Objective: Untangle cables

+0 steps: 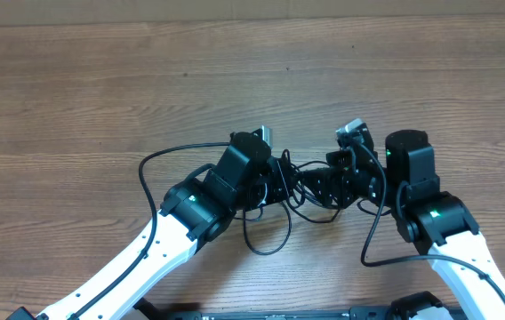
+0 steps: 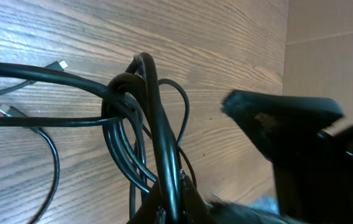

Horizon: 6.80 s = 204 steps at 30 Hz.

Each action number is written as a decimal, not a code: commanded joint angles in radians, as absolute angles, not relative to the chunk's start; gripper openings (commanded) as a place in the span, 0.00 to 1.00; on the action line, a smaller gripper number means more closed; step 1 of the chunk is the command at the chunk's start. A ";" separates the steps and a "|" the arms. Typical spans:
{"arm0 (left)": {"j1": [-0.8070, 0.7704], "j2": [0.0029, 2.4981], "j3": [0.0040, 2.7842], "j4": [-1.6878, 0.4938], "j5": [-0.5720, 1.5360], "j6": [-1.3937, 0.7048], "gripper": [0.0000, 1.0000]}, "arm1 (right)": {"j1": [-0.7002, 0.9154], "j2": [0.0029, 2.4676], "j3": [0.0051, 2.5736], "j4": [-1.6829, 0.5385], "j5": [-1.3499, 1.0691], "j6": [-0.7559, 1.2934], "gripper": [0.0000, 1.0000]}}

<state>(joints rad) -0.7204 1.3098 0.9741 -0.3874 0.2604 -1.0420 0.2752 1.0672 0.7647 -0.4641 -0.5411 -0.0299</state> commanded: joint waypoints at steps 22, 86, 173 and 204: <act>-0.727 1.307 0.992 -0.335 0.208 -1.063 0.04 | 0.274 1.236 0.778 -0.481 -0.503 -0.113 0.73; -0.762 1.307 0.992 -0.365 0.275 -1.063 0.04 | 0.274 1.287 0.778 -0.338 -0.262 0.004 0.68; -0.731 1.307 0.992 -0.703 0.007 -1.139 0.04 | -0.403 1.287 0.778 -0.623 0.124 0.498 0.92; -0.733 1.307 0.992 -0.402 -0.010 -0.520 0.04 | -0.155 1.287 0.778 -0.622 -0.903 0.494 0.87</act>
<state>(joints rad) -0.7372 1.3186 0.9752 -0.4149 0.0067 -0.5606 -0.1932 1.2850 0.7647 -0.6353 -0.8799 0.2897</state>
